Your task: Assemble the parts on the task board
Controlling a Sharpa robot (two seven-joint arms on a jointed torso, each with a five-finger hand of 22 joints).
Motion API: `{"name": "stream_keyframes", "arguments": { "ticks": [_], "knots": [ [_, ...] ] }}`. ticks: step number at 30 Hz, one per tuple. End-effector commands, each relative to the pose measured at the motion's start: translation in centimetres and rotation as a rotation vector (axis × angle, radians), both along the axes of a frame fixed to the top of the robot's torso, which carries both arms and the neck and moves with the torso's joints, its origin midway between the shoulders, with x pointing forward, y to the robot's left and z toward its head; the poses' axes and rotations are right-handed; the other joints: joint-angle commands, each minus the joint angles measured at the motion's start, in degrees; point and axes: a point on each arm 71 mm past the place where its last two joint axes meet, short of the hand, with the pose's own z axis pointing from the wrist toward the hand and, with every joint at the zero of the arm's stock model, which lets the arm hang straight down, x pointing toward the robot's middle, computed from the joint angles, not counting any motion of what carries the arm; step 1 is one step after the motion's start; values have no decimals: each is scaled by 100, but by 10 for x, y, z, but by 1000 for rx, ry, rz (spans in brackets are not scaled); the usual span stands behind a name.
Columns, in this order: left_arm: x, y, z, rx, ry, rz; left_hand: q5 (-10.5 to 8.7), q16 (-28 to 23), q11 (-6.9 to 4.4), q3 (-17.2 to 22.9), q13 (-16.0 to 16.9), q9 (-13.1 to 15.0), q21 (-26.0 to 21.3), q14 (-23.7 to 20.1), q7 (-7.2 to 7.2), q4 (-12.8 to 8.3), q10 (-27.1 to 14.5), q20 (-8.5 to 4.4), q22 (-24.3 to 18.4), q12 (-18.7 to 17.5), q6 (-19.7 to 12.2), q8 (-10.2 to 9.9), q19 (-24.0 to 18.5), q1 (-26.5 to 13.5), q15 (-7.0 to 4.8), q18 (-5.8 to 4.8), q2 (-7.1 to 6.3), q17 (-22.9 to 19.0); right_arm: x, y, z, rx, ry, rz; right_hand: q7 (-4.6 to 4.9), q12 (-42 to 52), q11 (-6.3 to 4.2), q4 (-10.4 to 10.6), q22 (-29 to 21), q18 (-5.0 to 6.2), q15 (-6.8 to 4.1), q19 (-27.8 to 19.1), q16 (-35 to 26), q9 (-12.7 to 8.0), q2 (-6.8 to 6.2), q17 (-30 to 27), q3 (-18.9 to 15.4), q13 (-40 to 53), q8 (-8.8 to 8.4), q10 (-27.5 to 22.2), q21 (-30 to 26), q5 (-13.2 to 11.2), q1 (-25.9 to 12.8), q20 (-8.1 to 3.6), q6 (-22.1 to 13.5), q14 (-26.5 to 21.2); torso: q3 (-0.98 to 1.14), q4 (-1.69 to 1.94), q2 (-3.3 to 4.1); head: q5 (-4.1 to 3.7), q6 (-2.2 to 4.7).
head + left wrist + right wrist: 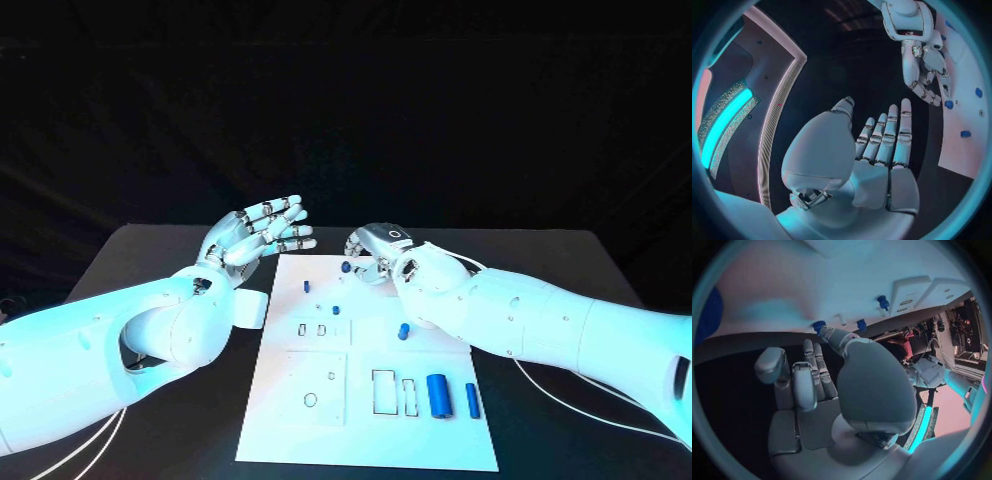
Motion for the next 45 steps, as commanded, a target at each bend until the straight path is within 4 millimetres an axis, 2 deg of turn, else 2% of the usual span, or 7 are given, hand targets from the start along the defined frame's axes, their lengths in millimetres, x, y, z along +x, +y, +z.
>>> {"name": "stream_keyframes", "arguments": {
  "ticks": [1,11,15,18,22,24,45],
  "knots": [
    [0,0,2,-9,-7,-15,0,35,6,26,-6,-1,25,-44,513,-21,-26,10,3,-31,-20,14,0,63,9,58,15,9,-4,-10,5,22,-16,1,0,18,4,0,-1,78,48,-36,-28,-4,-32,-15,-49,-6,-36,-23,-36,-21,7,7,-43,212,3,-14,-5,-13,18],
    [2,5,1,-6,-9,-3,-2,39,4,26,-6,0,25,-51,511,-19,-32,11,3,-33,-15,15,-6,65,9,58,12,15,-18,-70,32,81,13,-76,15,235,-84,139,284,22,-21,144,87,3,-116,124,-136,116,-190,697,141,33,-160,-49,-176,260,12,-146,-48,19,41],
    [2,8,1,-5,-10,2,-2,39,4,26,-6,0,25,-51,511,-19,-32,11,3,-33,-15,15,-6,65,9,58,12,15,-19,-100,39,98,60,-139,25,421,-133,248,375,6,-58,201,138,19,-114,173,-764,292,-314,1126,174,85,-244,-75,-298,273,15,-192,-60,32,37],
    [3,10,1,-3,-16,4,-4,41,2,25,-6,0,25,-56,509,-18,-33,12,2,-33,-14,16,-11,66,10,57,9,18,-19,-119,37,121,135,-188,-72,1015,-247,529,486,-13,-157,272,201,91,54,241,-1851,861,-367,1391,207,165,87,-168,-333,292,21,-211,-62,41,30],
    [6,14,0,4,-25,13,-4,41,2,25,-7,0,25,-58,508,-18,-37,12,2,-34,-16,15,-13,67,10,57,8,19,-16,-138,31,146,255,-246,-72,3925,-290,1218,955,-94,-134,518,549,282,206,829,-2853,3617,-254,1045,511,372,643,-214,-477,416,29,-212,-58,49,16],
    [7,16,0,6,-27,17,-4,41,2,25,-7,0,25,-58,508,-18,-37,12,2,-34,-16,15,-13,67,10,57,8,19,-15,-143,29,147,290,-263,-32,5180,-256,1223,1146,-133,-102,603,693,349,309,1100,-3014,4821,-185,986,648,398,672,-166,-549,461,27,-200,-55,35,16],
    [9,17,-1,9,-29,20,-4,42,1,26,-7,1,23,-67,507,-19,-37,13,1,-33,-12,17,-23,71,11,56,6,23,-3,-126,4,114,338,-272,9,7285,-160,1218,1741,-251,-51,879,963,471,436,1722,-3018,6807,8,1719,1096,397,690,-79,-624,582,16,-190,-50,79,-46]
  ]
}}
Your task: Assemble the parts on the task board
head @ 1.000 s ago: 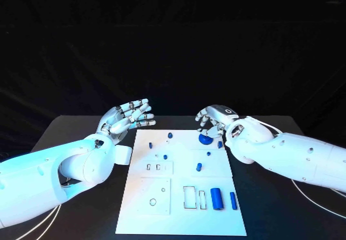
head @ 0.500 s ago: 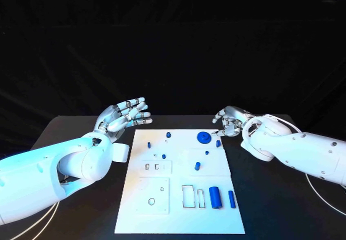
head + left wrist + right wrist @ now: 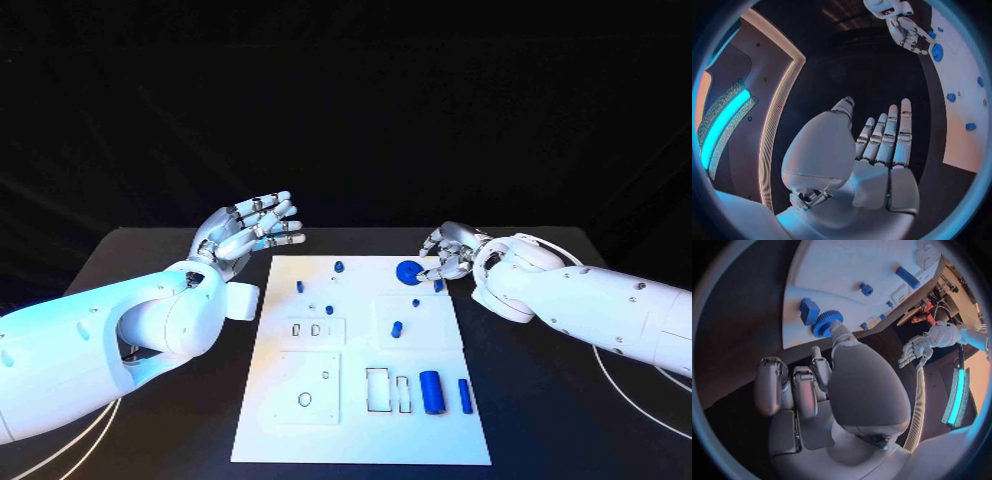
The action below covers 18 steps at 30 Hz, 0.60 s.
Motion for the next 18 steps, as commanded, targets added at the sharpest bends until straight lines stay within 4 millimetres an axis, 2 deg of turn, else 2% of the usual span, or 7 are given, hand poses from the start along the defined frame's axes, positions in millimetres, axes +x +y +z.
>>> {"name": "stream_keyframes", "arguments": {
  "ticks": [1,18],
  "knots": [
    [0,-3,3,-8,-22,-24,-4,20,1,26,-7,1,23,-46,507,-19,-38,13,2,-33,-12,17,-23,71,-10,56,6,5,0,6,-3,-8,10,17,-13,62,1,-10,249,-73,52,36,26,11,54,1435,45,78,40,53,34,17,-15,4,-9,583,-1,0,1,11,-11],
    [0,-3,2,-8,-20,-24,-3,22,2,29,-7,0,21,-56,508,-20,-40,14,0,-33,-17,16,-33,78,-8,55,6,10,1,18,-6,-26,-6,35,-31,414,-13,-30,411,-106,44,117,51,29,154,1505,227,423,114,274,163,37,75,0,90,598,-3,-1,4,18,-36]
  ]
}}
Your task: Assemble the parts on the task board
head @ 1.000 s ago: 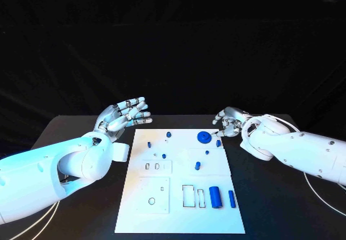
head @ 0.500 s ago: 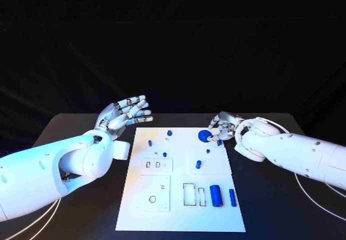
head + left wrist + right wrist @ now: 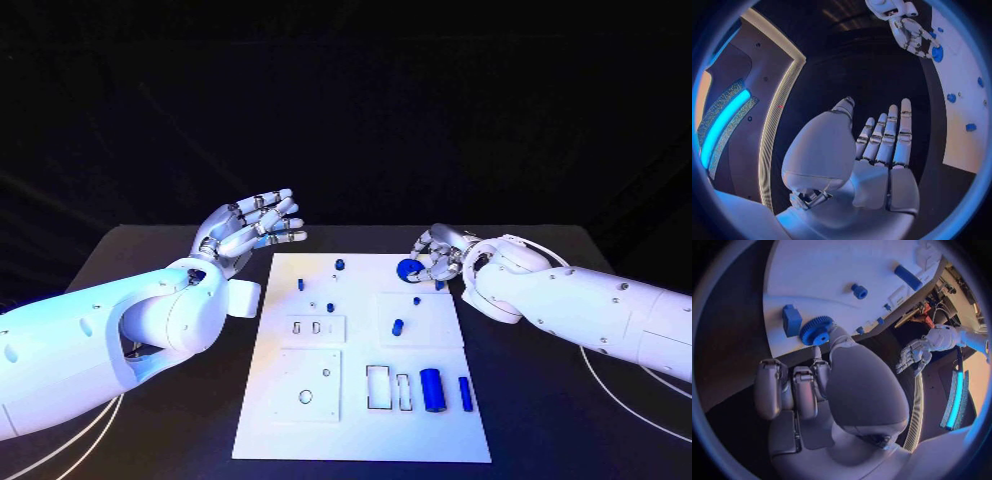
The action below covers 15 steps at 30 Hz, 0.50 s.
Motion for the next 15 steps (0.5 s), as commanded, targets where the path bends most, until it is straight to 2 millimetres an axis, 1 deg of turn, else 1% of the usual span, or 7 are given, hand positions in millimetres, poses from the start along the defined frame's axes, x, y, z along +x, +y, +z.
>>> {"name": "stream_keyframes", "arguments": {
  "ticks": [1,3,10,15],
  "knots": [
    [0,-3,2,-7,-19,-22,-3,22,2,29,-7,0,21,-35,508,-20,-40,14,0,-33,-17,16,-33,55,14,55,-17,5,0,1,-1,-24,-7,9,12,46,2,-6,429,-111,43,43,22,8,57,1506,61,432,26,38,50,36,31,-2,52,597,3,-1,5,0,-3],
    [0,-3,2,-7,-18,-22,-3,22,2,29,-7,0,21,-35,508,-20,-40,14,0,-33,-17,16,-33,55,14,55,-17,5,1,0,-1,-30,-8,8,13,205,3,-8,530,-136,43,101,22,1,61,1506,122,596,27,162,138,24,59,-3,70,597,6,-1,4,2,-11],
    [0,-3,2,-7,-18,-21,-3,25,5,32,-6,0,20,-47,511,-20,-39,16,-1,-32,-19,16,-45,61,15,54,-16,12,1,1,-4,-41,0,12,10,243,0,-15,555,-139,43,107,22,-16,70,1506,262,633,26,177,153,25,124,-3,125,597,6,-6,4,2,-21],
    [1,-3,2,-7,-17,-21,-3,25,5,32,-6,0,20,-47,511,-20,-39,16,-1,-32,-19,16,-45,61,15,54,-16,12,1,3,-5,-56,2,19,-2,281,-10,-13,573,-142,36,111,22,-32,70,1506,400,672,33,201,164,31,158,-7,212,597,10,-2,3,3,-32]
  ]
}}
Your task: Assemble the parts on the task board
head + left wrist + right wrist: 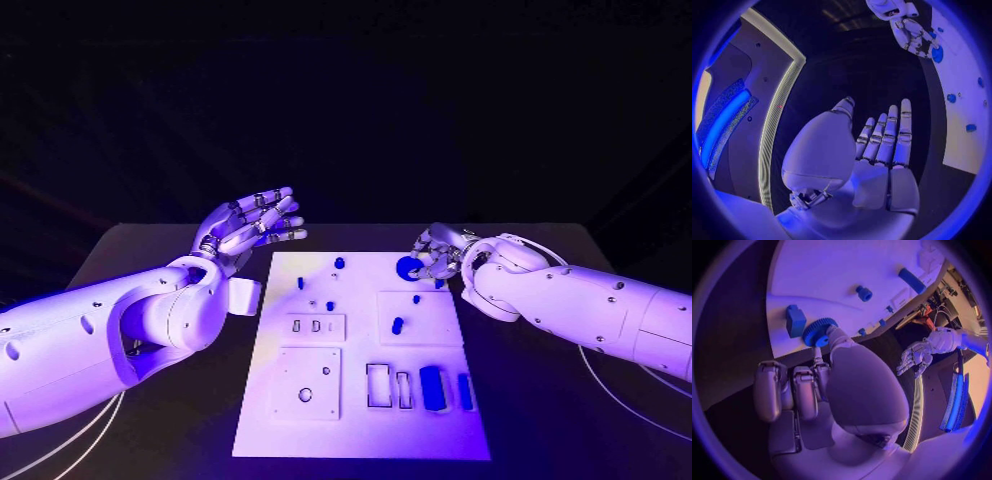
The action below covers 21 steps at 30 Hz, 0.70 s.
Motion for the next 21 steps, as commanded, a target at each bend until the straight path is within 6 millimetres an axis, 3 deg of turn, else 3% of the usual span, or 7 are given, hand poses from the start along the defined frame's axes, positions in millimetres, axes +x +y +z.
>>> {"name": "stream_keyframes", "arguments": {
  "ticks": [1,9,21],
  "knots": [
    [0,-2,2,-7,-17,-20,-3,25,5,15,-6,0,20,-25,511,-3,-39,-4,-1,-32,-19,16,-25,61,-6,54,-16,5,-1,2,-3,-38,8,18,3,31,8,2,583,-52,34,43,22,-12,-15,1507,75,678,34,46,27,32,81,2,65,597,2,2,-1,2,-9],
    [0,-2,2,-6,-16,-20,-3,27,7,17,-6,0,20,-35,514,-1,-42,-3,-2,-33,-19,17,-33,64,-4,53,-14,10,-3,4,-4,-68,-20,31,-18,106,-12,-7,633,-62,18,64,22,-49,-62,1507,304,757,23,108,64,24,139,-11,174,597,-2,-2,-3,3,-17],
    [0,-2,2,-5,-15,-18,-3,29,9,19,-7,-1,20,-42,516,0,-52,-2,-2,-33,-24,16,-40,66,-3,53,-13,15,-20,28,17,-39,-255,72,-98,282,-81,8,804,-103,-40,167,22,-91,-118,1507,687,945,53,281,207,119,-6,-60,452,597,1,3,-10,16,18]
  ]
}}
